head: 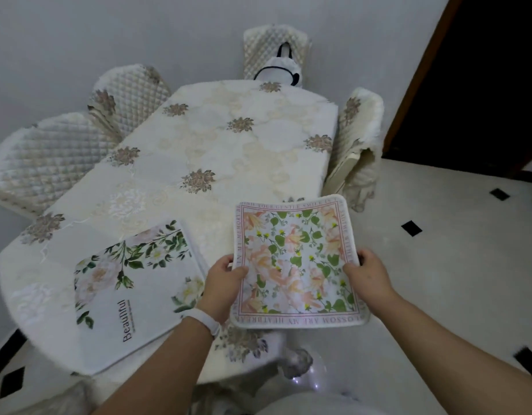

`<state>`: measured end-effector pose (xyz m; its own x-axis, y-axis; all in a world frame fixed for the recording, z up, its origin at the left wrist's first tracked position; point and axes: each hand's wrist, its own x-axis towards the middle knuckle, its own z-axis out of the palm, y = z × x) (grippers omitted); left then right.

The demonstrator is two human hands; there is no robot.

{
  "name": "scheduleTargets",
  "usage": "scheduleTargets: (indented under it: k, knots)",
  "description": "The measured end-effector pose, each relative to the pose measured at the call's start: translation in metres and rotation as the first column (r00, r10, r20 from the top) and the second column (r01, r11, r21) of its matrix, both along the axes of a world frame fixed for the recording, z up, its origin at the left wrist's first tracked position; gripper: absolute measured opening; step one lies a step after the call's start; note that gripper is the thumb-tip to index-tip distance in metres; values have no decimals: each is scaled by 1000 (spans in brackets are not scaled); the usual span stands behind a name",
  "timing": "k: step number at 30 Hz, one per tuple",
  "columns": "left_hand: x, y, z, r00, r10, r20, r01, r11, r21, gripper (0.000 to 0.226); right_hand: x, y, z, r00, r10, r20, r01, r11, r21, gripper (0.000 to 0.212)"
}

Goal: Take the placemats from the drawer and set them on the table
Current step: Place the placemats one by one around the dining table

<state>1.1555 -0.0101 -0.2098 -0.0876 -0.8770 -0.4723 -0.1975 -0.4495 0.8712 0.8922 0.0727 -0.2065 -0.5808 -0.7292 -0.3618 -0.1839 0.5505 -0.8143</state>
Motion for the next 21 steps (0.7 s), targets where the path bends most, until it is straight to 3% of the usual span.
scheduleTargets:
  k: [10,21]
  knots:
    - [-199,39,13,989,-141,-50,143,989,46,16,-184,82,9,982,-180,56,182,983,-22,10]
    - [-343,31,31,927,-368,-69,371,927,47,17,-284,141,18,898,-424,118,433,899,-64,15]
